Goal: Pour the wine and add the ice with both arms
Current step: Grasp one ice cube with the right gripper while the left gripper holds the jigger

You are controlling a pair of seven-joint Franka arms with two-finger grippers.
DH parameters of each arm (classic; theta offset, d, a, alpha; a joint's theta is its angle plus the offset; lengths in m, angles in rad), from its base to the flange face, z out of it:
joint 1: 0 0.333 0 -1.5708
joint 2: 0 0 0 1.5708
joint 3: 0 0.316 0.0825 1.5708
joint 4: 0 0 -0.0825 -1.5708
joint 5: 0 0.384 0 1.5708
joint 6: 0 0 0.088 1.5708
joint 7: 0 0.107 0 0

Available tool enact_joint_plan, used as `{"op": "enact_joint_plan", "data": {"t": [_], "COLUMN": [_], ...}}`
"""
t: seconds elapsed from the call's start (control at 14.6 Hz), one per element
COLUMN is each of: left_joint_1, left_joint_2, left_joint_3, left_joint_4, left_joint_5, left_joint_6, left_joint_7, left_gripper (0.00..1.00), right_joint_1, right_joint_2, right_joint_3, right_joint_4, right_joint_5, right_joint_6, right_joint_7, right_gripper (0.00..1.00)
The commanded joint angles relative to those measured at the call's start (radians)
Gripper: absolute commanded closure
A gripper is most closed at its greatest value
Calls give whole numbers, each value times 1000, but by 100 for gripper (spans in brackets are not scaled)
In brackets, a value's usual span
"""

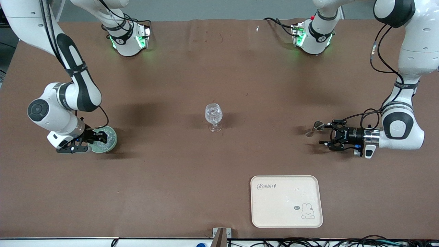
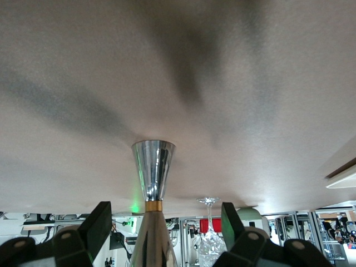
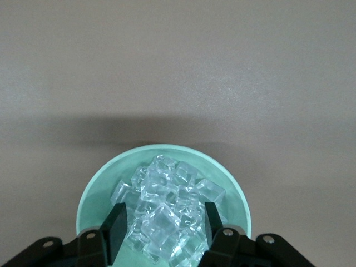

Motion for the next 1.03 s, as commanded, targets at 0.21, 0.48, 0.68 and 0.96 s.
{"op": "enact_joint_plan", "data": {"t": [0.21,0.48,0.68,0.96], "left_joint_1": [3,2,0,-1], "left_joint_2": [10,13,12,12], "left_joint_3": [-13,-14,-16,-18], "left_joint_4": [-26,-38,-41,-42], "left_joint_5": [-32,-32,-32,-32], "left_joint_6": [-2,-3,-5,-29], "left_joint_7": [50,57,57,57], "left_gripper": [21,26,29,33], "right_joint_1": [3,5,5,5], "right_joint_2": [-4,-4,-3,2], "right_joint_3": [2,2,2,2], "right_joint_4": [-26,-27,-27,-27], "right_joint_5": [3,3,3,3], "right_joint_6": [11,7,7,8], "right_joint_7": [14,14,14,15], "right_gripper": [41,47,48,51]}}
